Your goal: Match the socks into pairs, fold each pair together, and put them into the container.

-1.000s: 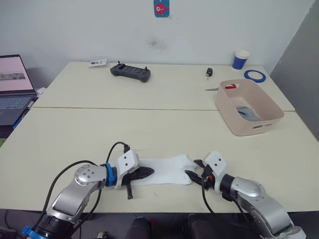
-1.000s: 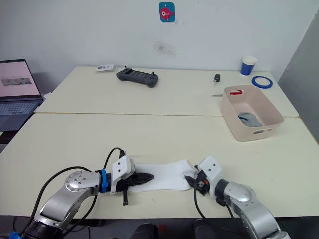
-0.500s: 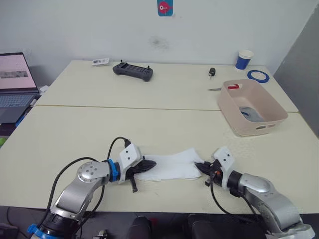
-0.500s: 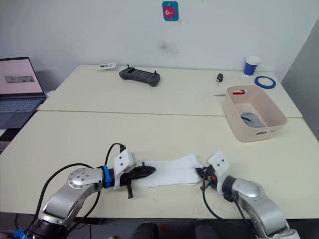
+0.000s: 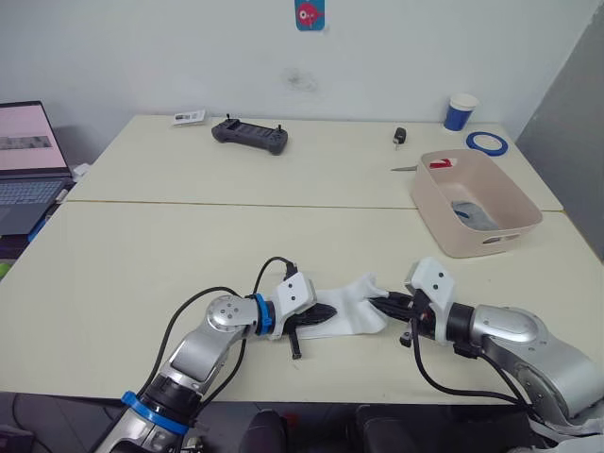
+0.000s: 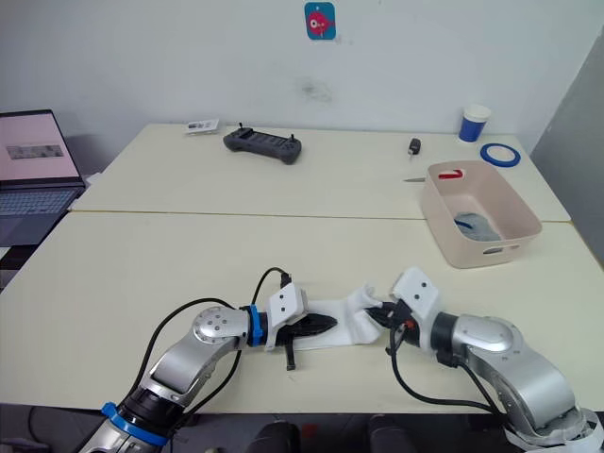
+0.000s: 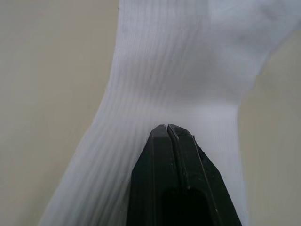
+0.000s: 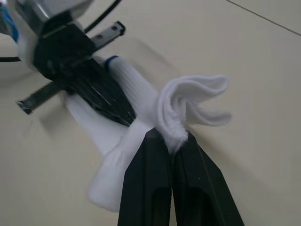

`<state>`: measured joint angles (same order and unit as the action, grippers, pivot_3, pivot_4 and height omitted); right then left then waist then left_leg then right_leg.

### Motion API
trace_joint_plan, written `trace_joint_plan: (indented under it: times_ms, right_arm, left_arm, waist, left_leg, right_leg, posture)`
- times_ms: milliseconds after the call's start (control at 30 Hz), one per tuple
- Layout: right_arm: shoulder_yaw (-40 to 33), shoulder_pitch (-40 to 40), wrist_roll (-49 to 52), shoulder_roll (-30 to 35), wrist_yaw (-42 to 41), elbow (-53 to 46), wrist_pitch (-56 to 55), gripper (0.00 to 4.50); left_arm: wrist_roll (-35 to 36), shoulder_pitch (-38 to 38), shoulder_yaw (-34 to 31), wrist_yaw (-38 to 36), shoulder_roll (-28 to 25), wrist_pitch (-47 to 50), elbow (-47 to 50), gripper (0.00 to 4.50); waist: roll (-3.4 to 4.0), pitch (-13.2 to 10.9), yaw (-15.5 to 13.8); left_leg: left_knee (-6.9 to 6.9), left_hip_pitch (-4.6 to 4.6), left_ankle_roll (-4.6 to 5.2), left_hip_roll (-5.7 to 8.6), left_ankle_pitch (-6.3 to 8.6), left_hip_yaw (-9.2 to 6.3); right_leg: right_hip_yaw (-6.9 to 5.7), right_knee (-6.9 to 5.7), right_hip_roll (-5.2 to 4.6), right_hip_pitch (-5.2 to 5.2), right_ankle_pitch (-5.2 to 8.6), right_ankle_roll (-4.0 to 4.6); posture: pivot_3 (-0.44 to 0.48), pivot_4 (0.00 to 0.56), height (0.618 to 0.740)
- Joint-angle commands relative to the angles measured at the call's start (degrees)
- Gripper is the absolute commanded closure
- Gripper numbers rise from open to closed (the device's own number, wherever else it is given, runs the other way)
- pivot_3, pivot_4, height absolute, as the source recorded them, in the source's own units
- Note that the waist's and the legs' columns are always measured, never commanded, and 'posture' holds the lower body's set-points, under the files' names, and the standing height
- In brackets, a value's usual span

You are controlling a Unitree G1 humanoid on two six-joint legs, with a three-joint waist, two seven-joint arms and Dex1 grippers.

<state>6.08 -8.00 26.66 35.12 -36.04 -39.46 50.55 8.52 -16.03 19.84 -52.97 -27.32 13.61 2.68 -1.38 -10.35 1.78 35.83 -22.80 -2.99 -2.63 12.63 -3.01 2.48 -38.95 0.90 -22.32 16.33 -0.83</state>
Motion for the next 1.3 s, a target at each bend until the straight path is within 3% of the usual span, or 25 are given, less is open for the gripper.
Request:
trace_joint_plan:
  times_ms: [33,300,600,1000,1300]
  right_arm:
    - [1.0,-3.2,3.0,-1.6,1.3,-1.3,4.5,4.46]
    - [3.5,-7.4,2.5,-2.6,2.6,1.9,6.7,4.46]
    - [7.1,-10.9,3.7,-5.9,3.1,3.8,9.3,4.46]
    - [16.2,-16.1,-1.3,-15.9,6.3,14.9,7.8,4.46]
    - [19.0,-17.3,-3.6,-19.5,6.3,19.1,6.5,4.46]
  left_arm:
    - [-0.5,0.2,-1.2,0.9,0.0,0.1,-0.1,4.50]
    - [3.2,3.0,-8.7,1.8,-4.5,5.7,7.1,4.50]
    - [0.6,5.8,-6.9,3.2,-4.1,5.1,5.3,4.50]
    - [5.2,7.6,-12.7,1.4,-8.8,8.7,10.6,4.50]
    - [2.1,9.8,-9.2,1.7,-8.2,5.2,6.3,4.50]
  waist:
    - [0.00,0.0,0.0]
    - [0.04,0.0,0.3]
    - [0.03,0.0,0.0]
    - [0.05,0.0,0.2]
    - [0.06,0.0,0.1]
  left_leg:
    - [0.01,-0.01,0.00,0.01,0.00,0.00]
    - [-0.10,-0.04,0.00,-0.05,0.00,-0.02]
    - [-0.10,-0.05,0.01,-0.04,0.00,-0.02]
    - [-0.13,-0.13,0.01,-0.07,0.00,0.00]
    - [-0.16,-0.14,0.01,-0.06,0.00,0.04]
  right_leg:
    - [0.01,0.00,-0.01,0.00,-0.01,-0.01]
    - [0.00,0.00,0.04,-0.11,0.01,0.03]
    - [-0.02,0.03,0.02,-0.09,0.03,0.04]
    - [0.00,0.01,0.03,-0.25,0.03,0.05]
    - [0.03,-0.01,0.02,-0.30,0.04,0.05]
  posture:
    - [0.000,0.150,0.740]
    - [0.000,0.150,0.740]
    - [0.000,0.150,0.740]
    - [0.000,0.150,0.740]
    - [0.000,0.150,0.740]
